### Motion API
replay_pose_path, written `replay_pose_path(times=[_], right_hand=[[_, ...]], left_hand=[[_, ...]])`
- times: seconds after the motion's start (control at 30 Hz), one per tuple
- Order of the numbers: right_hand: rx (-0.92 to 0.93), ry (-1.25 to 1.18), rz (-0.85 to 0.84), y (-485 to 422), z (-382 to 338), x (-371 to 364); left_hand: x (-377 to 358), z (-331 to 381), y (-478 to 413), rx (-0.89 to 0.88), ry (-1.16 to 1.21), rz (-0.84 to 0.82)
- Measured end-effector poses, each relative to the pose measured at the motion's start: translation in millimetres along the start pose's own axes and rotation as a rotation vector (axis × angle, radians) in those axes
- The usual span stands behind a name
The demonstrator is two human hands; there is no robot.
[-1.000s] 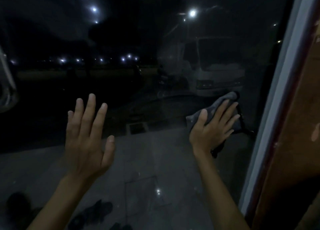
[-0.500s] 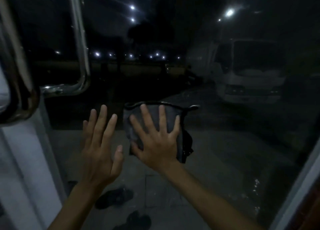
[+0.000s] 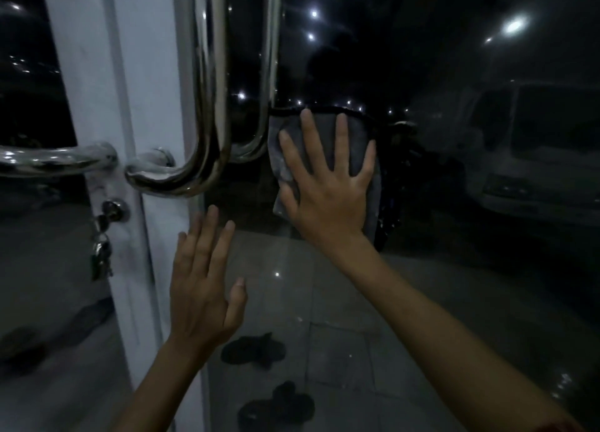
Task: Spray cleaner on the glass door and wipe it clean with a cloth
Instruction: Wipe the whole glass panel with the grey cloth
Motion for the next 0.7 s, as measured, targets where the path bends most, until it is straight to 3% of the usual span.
replay_pose_path(times=[0.13, 0.3, 0.37, 0.43, 0.6, 0.7], right_hand=[[0.251, 0.094, -0.126, 42, -43, -35], [0.789, 0.225, -0.267, 133, -70, -81], [0.849, 0.288, -0.286, 142, -67, -87], [0.753, 0.24, -0.241, 121, -63, -77], [0.168, -0.004, 0.027, 4, -25, -6], [-0.032, 0.053, 0.01, -28, -18, 7]], left_hand=[[-4, -10, 8, 0.063, 0.015, 0.002], [-8, -20, 28, 0.117, 0.06, -0.048], [-6, -25, 34, 0.106, 0.052, -0.068], [-3, -29, 35, 0.1, 0.048, -0.057], [2, -31, 27, 0.083, 0.042, -0.025], [2, -28, 22, 0.097, 0.046, 0.003]])
Point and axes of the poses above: each hand's wrist, its own y-axis away from the middle knuckle, its own x-axis out of the back of the hand, z = x × y, the point moved 4 cm from there along -y, towards the middle knuckle, and after that the axes turned 9 degrees about -z, right-handed, at the moved point
